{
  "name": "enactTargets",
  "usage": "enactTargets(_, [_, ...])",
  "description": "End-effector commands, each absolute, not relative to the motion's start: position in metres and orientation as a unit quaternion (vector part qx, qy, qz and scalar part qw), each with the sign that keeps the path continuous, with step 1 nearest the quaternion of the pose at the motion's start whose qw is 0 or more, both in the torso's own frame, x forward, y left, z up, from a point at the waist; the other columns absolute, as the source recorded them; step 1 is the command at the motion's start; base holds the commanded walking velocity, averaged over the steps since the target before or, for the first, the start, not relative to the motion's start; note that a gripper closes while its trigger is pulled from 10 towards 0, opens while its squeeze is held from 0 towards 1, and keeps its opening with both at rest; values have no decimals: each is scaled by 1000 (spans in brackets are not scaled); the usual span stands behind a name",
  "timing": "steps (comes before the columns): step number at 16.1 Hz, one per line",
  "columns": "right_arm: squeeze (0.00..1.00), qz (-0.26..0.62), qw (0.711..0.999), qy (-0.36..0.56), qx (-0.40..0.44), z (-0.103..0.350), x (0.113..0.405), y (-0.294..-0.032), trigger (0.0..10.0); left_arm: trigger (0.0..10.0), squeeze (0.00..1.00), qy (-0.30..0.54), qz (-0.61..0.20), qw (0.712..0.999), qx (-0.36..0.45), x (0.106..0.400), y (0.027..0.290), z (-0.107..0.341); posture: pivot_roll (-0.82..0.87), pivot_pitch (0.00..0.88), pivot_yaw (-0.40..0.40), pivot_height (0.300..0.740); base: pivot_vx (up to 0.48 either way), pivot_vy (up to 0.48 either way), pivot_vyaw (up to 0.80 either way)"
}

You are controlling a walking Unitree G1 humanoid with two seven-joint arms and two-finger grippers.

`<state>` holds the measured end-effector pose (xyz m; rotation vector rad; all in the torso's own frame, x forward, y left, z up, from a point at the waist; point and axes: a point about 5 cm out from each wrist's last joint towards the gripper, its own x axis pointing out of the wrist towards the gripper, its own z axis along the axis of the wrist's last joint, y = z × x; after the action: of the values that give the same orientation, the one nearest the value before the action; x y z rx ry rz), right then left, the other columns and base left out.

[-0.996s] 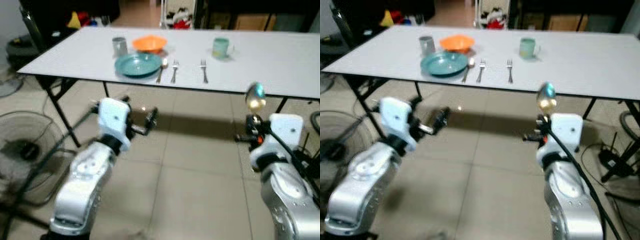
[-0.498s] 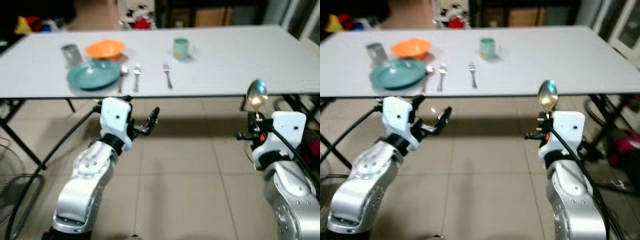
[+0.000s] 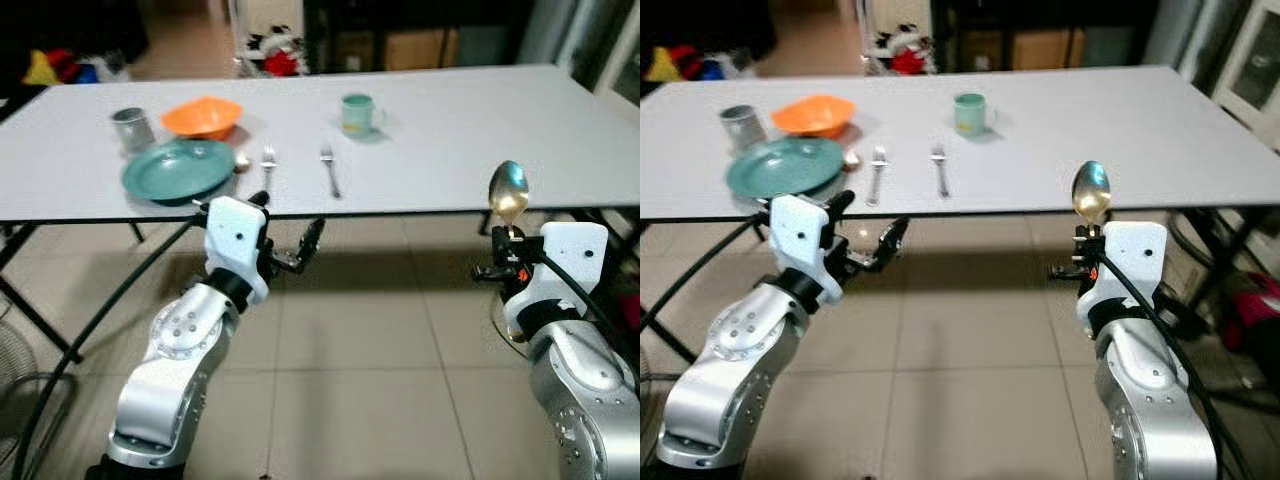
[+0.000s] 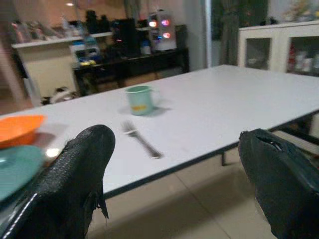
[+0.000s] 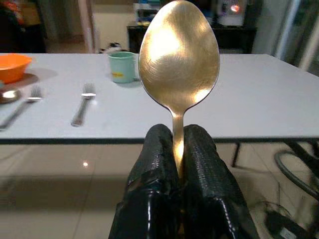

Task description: Setting the table

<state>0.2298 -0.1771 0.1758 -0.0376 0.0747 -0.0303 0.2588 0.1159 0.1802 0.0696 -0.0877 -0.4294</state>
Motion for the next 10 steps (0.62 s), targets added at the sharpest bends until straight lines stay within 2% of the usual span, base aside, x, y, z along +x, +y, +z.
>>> enactTargets(1, [0, 4, 999, 36, -11, 179, 230, -170, 10000, 10000, 0, -40, -201, 978, 40, 259, 123, 179, -12, 6, 43, 740, 319, 0, 0])
enactTargets(3, [0, 5, 999, 43, -11, 178, 230, -170, 10000, 10000, 0, -39, -206, 977, 38, 259, 122, 178, -12, 6, 43, 740, 330, 0, 0])
enactTargets(5, [0, 2, 999, 46, -9, 177, 230, -171, 10000, 10000, 0, -39, -208, 977, 37, 259, 121, 178, -13, 6, 43, 740, 345, 0, -575])
enactTargets(10, [0, -12, 998, 54, -10, 176, 227, -175, 10000, 10000, 0, -36, -213, 976, 34, 258, 120, 176, -25, 13, 46, 740, 352, 0, -800])
